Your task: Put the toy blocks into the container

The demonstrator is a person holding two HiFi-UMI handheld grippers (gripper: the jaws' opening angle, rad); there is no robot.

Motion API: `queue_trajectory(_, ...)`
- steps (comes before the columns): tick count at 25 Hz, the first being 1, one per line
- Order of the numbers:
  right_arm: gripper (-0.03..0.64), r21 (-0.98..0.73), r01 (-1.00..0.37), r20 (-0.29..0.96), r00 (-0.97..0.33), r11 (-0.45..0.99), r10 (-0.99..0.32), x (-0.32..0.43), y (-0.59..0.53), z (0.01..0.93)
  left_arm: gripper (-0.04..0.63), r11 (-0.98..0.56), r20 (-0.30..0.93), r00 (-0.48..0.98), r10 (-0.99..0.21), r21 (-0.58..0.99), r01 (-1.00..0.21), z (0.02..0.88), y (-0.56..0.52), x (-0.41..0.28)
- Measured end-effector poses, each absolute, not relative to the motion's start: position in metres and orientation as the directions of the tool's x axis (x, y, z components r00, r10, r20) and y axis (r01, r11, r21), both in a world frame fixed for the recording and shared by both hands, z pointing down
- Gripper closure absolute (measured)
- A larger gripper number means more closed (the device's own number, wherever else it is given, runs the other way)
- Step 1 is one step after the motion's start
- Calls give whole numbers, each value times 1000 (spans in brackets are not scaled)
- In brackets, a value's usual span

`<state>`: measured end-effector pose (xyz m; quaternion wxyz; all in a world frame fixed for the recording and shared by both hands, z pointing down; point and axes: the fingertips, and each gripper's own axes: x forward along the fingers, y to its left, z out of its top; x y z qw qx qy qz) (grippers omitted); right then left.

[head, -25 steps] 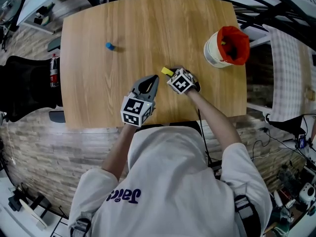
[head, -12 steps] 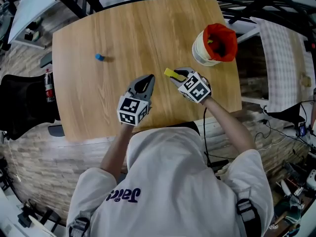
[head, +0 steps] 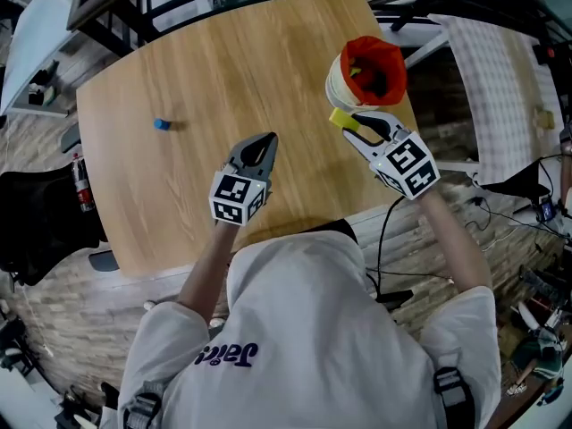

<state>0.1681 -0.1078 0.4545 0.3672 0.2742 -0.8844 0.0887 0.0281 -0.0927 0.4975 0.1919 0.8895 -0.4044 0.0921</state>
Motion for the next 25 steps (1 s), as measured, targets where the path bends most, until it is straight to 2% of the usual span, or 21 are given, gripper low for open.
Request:
queue_trajectory(11, 483, 254, -521, 795, -367, 815, -483, 262, -186, 446, 589, -597, 345, 648, -680, 253, -761, 503, -90, 29)
queue_trajectory(19, 483, 254, -341, 906, -244, 905, -346, 267, -235, 491, 589, -586, 345, 638, -689, 253, -770, 501, -88, 28)
queue_trajectory(25, 482, 198, -281, 950, -182, 939, -255, 258, -252, 523, 589, -576, 347, 627, -697, 250, -779, 501, -88, 24)
